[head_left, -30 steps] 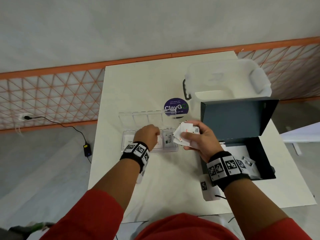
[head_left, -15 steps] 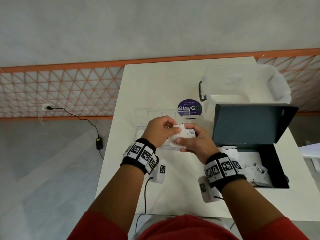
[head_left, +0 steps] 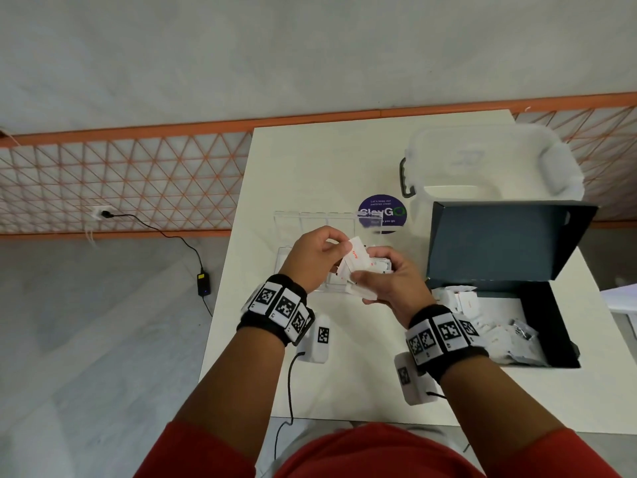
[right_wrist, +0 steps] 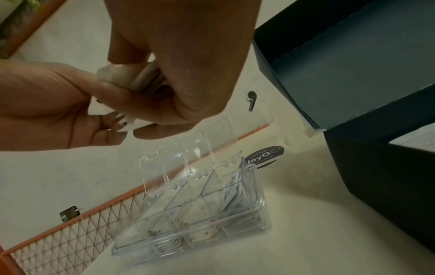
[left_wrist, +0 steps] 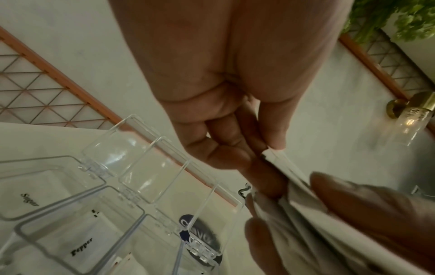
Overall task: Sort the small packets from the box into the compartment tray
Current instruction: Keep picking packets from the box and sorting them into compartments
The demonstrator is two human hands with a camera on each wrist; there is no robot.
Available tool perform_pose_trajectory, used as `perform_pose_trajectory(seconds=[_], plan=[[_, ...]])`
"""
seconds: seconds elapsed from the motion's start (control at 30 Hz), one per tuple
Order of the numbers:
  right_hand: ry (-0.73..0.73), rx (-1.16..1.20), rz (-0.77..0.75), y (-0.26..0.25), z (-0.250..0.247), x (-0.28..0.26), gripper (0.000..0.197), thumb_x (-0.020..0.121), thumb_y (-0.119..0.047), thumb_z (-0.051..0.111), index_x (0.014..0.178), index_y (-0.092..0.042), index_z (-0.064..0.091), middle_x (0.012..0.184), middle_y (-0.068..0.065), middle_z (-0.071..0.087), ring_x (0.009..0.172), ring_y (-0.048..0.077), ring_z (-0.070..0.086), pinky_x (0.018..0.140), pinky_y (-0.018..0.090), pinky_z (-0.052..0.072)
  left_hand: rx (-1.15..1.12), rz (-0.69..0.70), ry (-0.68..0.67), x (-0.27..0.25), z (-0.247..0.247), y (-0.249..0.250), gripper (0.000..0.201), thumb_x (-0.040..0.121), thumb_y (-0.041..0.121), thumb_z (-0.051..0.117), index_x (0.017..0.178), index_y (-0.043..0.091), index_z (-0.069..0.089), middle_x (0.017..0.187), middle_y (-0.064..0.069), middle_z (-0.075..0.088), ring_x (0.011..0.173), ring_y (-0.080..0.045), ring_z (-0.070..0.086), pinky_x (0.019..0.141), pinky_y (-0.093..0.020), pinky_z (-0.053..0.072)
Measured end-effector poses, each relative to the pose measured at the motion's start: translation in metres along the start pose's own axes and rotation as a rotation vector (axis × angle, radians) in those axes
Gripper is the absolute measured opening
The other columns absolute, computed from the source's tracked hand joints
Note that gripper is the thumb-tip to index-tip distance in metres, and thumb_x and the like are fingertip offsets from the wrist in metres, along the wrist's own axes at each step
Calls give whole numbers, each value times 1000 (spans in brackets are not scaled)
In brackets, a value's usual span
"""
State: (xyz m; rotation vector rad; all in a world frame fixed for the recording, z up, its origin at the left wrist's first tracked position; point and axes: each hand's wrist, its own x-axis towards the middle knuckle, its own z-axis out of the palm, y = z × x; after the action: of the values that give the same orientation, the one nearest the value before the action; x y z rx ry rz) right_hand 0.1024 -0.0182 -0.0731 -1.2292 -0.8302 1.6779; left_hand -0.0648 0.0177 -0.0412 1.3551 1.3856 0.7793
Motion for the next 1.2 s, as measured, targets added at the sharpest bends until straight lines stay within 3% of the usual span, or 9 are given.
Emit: perform_pose_trajectory(seconds=[0.1,0.27,0.43,0.6,0.77,0.9,1.07,1.2], plan=[[24,-29,-10,0,4,0,35,73,7,79,91,-20,66,87,5,72,68,22,70,50,30,53,49,17,23,1,3,-2,11,89,22,63,81,29,61,73,4,73,61,-7,66,60,-22,53],[54,-47,-11,-3,2,2,35,56,-5,76,86,-21,68,83,2,72,65,19,68,50,29,52,57,68,107,7,-4,-4,14,87,17,67,78,27,64,75,8,70,61,-5,64,57,-15,46],[86,21,5,-5,-9,5,34,59,2,75,83,-21,68,81,1,71,65,19,68,48,29,51,51,55,159,22,-21,-11,15,85,12,70,81,26,69,74,10,68,62,3,60,61,-10,46],[125,45,7,-5,-23,9,41,74,15,71,77,-26,69,84,1,71,66,20,70,48,29,52,397,-7,41,41,-22,-27,11,88,16,67,95,20,74,93,5,71,84,-4,63,76,-9,43],[149,56,10,-2,-34,13,41,75,14,70,77,-27,70,79,-1,72,66,21,71,49,29,52,689,-37,-98,54,-6,-39,17,89,10,60,97,16,74,100,-2,72,89,-16,65,84,-26,50],[153,59,16,2,-39,13,39,73,11,71,78,-28,70,79,-5,74,66,20,72,48,29,52,864,-1,-199,62,4,-45,16,90,11,60,97,19,72,102,-2,71,95,-20,64,90,-31,50],[154,60,23,2,-40,18,36,71,10,73,84,-24,68,82,-5,74,66,21,72,49,28,53,1082,73,-267,67,15,-54,18,91,14,59,103,20,71,106,-1,67,98,-23,62,90,-33,47],[146,50,33,1,-38,21,39,75,13,72,82,-25,69,81,-4,73,65,20,71,48,28,52,1243,149,-273,65,23,-64,17,92,15,59,97,24,73,106,-1,57,98,-25,57,82,-32,41]])
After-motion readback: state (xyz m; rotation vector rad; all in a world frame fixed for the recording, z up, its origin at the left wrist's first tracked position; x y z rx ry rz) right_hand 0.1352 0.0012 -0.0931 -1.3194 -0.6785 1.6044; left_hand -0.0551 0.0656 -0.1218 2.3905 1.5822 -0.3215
